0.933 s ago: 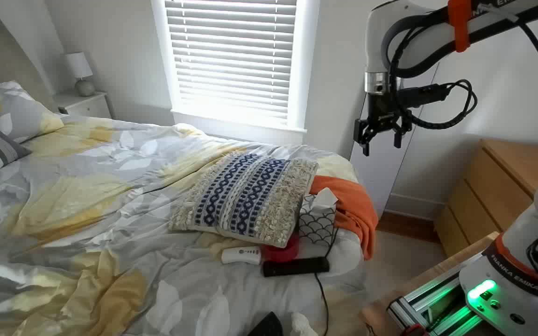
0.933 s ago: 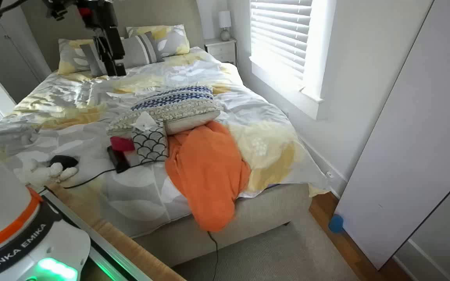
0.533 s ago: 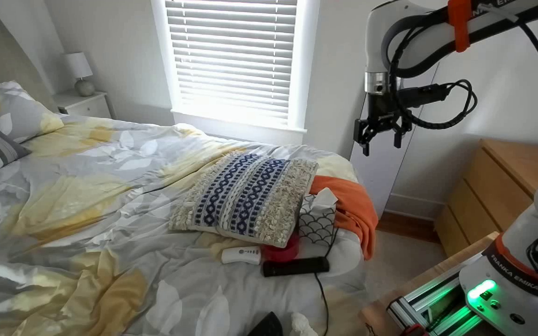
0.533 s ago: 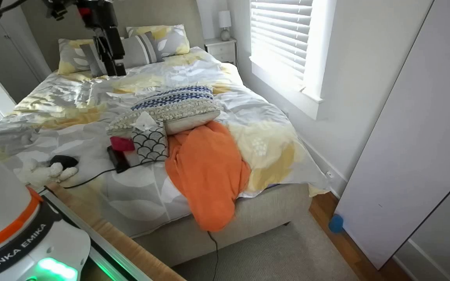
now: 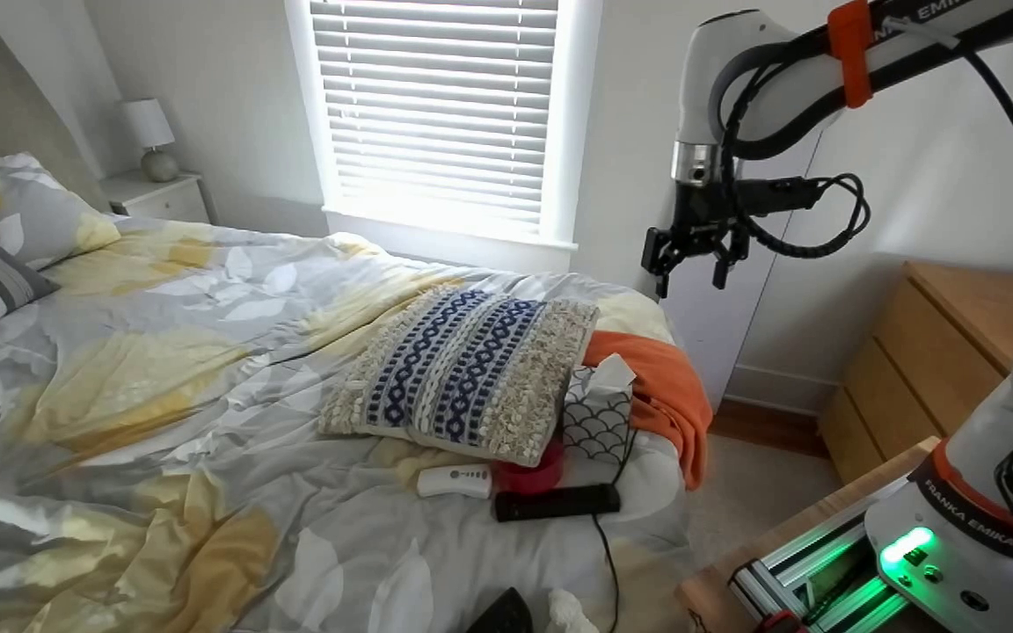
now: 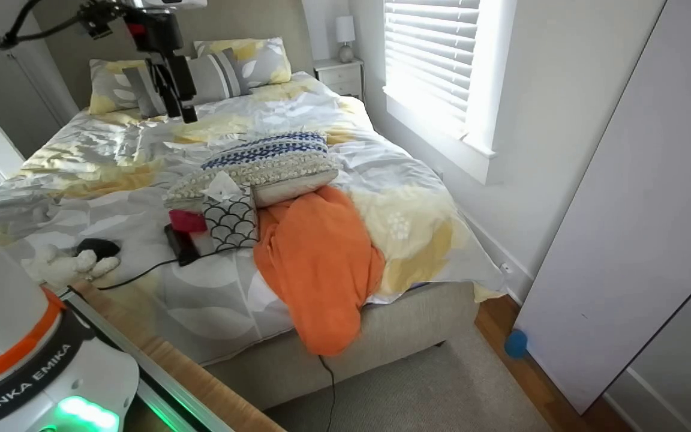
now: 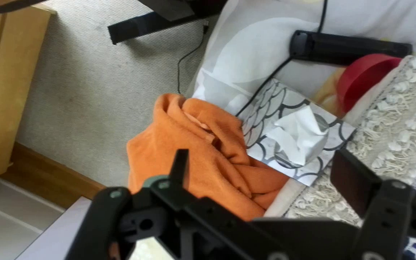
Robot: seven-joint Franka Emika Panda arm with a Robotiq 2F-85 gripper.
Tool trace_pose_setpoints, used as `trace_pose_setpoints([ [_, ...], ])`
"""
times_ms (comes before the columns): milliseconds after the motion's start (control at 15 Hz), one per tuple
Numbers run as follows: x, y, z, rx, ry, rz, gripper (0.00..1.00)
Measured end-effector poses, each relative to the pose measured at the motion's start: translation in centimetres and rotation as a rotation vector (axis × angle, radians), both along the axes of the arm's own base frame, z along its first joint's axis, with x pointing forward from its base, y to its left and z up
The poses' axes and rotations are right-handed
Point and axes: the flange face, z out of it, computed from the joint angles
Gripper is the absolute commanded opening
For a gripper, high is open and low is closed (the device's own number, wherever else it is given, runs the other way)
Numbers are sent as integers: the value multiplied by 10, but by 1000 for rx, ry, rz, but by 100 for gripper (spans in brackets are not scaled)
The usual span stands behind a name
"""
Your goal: Pull out a tissue from the box, then place it on the pillow
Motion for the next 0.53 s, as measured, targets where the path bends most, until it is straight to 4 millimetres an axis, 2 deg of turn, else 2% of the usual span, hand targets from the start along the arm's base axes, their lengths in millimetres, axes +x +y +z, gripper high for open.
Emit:
trace_pose_setpoints([
  [267, 6, 18, -35, 147, -32, -1, 100],
  [533, 9, 23, -73, 237, -44, -24, 100],
])
